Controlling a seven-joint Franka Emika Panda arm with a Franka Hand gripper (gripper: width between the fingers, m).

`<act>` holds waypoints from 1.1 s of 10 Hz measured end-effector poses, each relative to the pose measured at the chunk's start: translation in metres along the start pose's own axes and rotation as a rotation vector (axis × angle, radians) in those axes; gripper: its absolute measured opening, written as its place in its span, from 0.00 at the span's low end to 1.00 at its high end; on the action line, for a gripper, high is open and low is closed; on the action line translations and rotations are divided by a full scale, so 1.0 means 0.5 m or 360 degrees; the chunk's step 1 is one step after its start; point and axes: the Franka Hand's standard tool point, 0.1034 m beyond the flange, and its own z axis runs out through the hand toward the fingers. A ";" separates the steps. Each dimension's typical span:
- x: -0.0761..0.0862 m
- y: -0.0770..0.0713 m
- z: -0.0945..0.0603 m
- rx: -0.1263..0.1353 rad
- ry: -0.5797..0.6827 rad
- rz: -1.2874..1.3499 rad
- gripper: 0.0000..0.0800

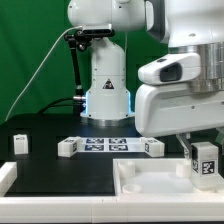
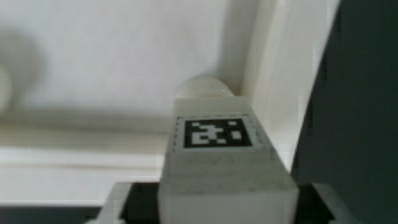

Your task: Assemble one leg

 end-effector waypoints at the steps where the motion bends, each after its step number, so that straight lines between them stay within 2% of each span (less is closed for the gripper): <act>1: -0.005 0.001 0.002 0.0004 0.0001 0.0153 0.36; 4: -0.008 0.003 0.005 0.0008 0.0021 0.0789 0.36; 7: -0.011 -0.003 0.007 -0.0006 0.0041 0.1425 0.36; 11: -0.010 -0.001 0.007 0.0022 0.0028 0.1797 0.36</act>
Offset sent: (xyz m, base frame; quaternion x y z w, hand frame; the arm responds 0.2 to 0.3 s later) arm -0.0159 0.0022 -0.0085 0.0015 0.0048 0.3529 0.9356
